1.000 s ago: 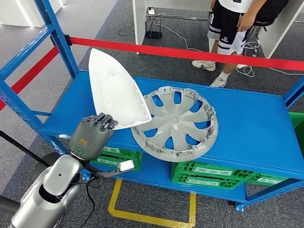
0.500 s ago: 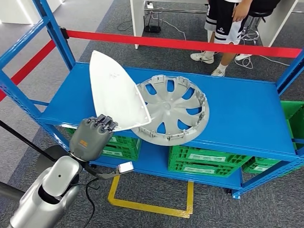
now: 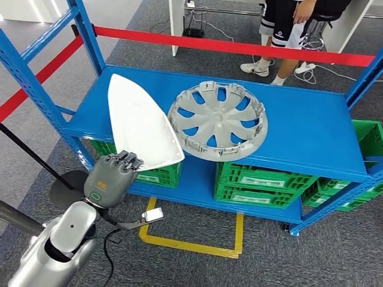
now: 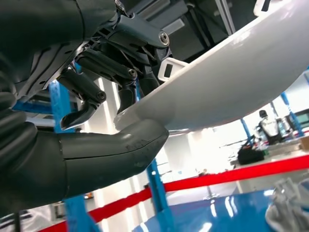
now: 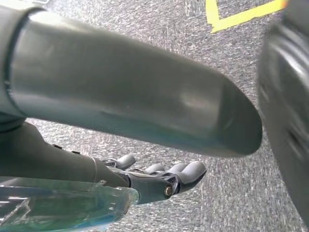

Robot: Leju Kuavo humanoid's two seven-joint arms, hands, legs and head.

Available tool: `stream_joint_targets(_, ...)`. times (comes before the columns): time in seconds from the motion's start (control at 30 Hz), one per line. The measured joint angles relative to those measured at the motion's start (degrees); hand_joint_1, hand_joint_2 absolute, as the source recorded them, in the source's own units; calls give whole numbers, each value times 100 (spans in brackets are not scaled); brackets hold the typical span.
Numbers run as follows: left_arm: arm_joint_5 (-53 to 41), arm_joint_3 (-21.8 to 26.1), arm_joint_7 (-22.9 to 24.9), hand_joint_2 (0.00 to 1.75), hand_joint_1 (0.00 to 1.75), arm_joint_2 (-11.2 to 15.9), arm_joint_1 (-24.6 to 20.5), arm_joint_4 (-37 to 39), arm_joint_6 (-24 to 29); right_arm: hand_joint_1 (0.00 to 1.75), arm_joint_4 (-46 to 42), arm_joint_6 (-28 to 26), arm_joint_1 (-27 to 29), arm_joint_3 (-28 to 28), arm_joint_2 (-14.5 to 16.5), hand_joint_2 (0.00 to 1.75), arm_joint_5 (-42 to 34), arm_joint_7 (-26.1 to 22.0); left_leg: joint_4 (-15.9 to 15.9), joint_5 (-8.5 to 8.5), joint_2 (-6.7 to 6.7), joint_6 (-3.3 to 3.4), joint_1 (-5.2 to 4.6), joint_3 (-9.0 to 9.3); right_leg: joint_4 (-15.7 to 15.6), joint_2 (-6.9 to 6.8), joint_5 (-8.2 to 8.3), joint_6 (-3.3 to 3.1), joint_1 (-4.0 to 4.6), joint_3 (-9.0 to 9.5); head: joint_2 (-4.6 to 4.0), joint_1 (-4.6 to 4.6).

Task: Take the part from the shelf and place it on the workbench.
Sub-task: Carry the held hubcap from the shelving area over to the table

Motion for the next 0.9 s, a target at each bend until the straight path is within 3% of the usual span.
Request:
stream_joint_targets(0.07, -3, 62, 5, 175, 175, 27, 74, -49, 4, 0, -4, -21, -12, 8, 21, 0, 0, 3, 2, 96, 2, -56, -5, -33, -450, 10, -139, -39, 24, 252, 0, -6)
stream_joint_targets(0.13, -20, 107, 6, 175, 175, 54, 141, -91, 4, 0, -4, -25, -15, 17, 49, 0, 0, 3, -3, 154, 0, -117, 9, -47, -470, 0, -86, -126, 27, 165, 0, -3)
stream_joint_targets(0.17, -34, 138, 6, 175, 175, 69, 178, -113, 3, 0, -4, -23, -22, 21, 63, 0, 0, 3, 48, 72, -2, -153, 15, -81, -472, -10, -36, -188, 20, 114, 0, -9)
stream_joint_targets(0.23, -53, 198, 6, 175, 175, 102, 230, -149, 2, 0, -4, -22, -35, 26, 86, 0, 0, 1, 476, -418, -5, -221, 32, -237, -482, -33, 106, -281, -3, 2, 0, -38)
stream_joint_targets(0.3, -58, 235, 4, 175, 175, 121, 250, -168, 0, 0, -4, -22, -36, 28, 89, 0, 0, -1, 1255, -971, -2, -275, 55, -431, -473, -41, 256, -299, -5, -149, 0, -60)
stream_joint_targets(0.33, -59, 256, 0, 175, 175, 130, 263, -170, -1, 0, -4, -21, -35, 30, 90, 0, 0, -5, 1562, -1072, -1, -293, 64, -466, -467, -44, 325, -292, -6, -240, 0, -59)
stream_joint_targets(0.37, -60, 278, -5, 175, 175, 135, 276, -171, -3, 0, -4, -21, -33, 32, 92, 0, 0, -12, 1696, -1042, -1, -304, 72, -424, -460, -48, 385, -278, -8, -325, 0, -60)
stream_joint_targets(0.4, -60, 302, -13, 175, 175, 138, 285, -174, -4, 0, -4, -21, -34, 35, 97, 0, 0, -22, 1607, -909, 0, -309, 79, -272, -451, -50, 443, -258, -12, -409, 0, -60)
stream_joint_targets(0.47, -58, 349, -26, 175, 175, 140, 289, -196, -5, 0, -4, -22, -39, 39, 109, 0, 0, -45, 916, -666, -1, -311, 96, 292, -425, -50, 545, -205, -17, -547, 0, -61)
stream_joint_targets(0.53, -54, 385, -43, 175, 175, 139, 288, -228, -4, 0, -4, -23, -45, 42, 116, 0, 0, -65, 154, -684, -13, -265, 91, 795, -391, -47, 646, -140, -8, -645, 0, -59)
stream_joint_targets(0.57, -51, 406, -56, 175, 175, 139, 293, -237, -4, 0, -4, -23, -45, 45, 116, 0, 0, -73, -33, -728, -19, -225, 78, 891, -391, -46, 701, -107, -6, -675, 0, -60)
stream_joint_targets(0.63, -48, 447, -81, 175, 175, 140, 311, -241, -3, 0, -3, -25, -34, 62, 116, 0, 0, -86, -92, -680, -14, -116, 62, 832, -418, -42, 805, -42, -19, -716, 0, -63)
stream_joint_targets(0.67, -46, 465, -92, 175, 175, 143, 318, -240, -4, 0, -3, -27, -25, 70, 116, 0, -8, -89, -93, -626, -6, -61, 62, 781, -398, -40, 763, -16, -28, -754, 0, -66)
stream_joint_targets(0.7, -42, 480, -98, 175, 175, 146, 324, -240, -5, 0, -2, -31, -16, 77, 116, 0, -16, -91, -99, -560, 2, -8, 67, 717, -278, -38, 600, 8, -32, -816, 0, -61)
stream_joint_targets(0.8, -26, 513, -108, 175, 175, 154, 345, -240, -8, 0, -2, -44, -10, 86, 116, 0, -31, -92, -101, -349, 8, 69, 55, 471, 731, -34, -244, 46, -20, -1100, 0, -32)
stream_joint_targets(0.83, -25, 517, -108, 175, 175, 155, 356, -240, -8, 0, -2, -46, -13, 90, 116, 0, -31, -92, -98, -275, 8, 73, 43, 378, 1080, -33, -386, 47, -12, -1147, 0, -28)
stream_joint_targets(0.87, -25, 518, -109, 175, 175, 157, 366, -240, -8, 0, -2, -48, -15, 95, 116, 0, -31, -92, -95, -203, 9, 72, 31, 287, 1271, -33, -387, 38, -4, -1117, 0, -27)
stream_joint_targets(0.9, -25, 519, -110, 175, 175, 157, 375, -240, -8, 0, -3, -50, -18, 103, 116, 0, -31, -92, -93, -130, 9, 68, 20, 197, 1279, -33, -279, 21, 5, -993, 0, -26)
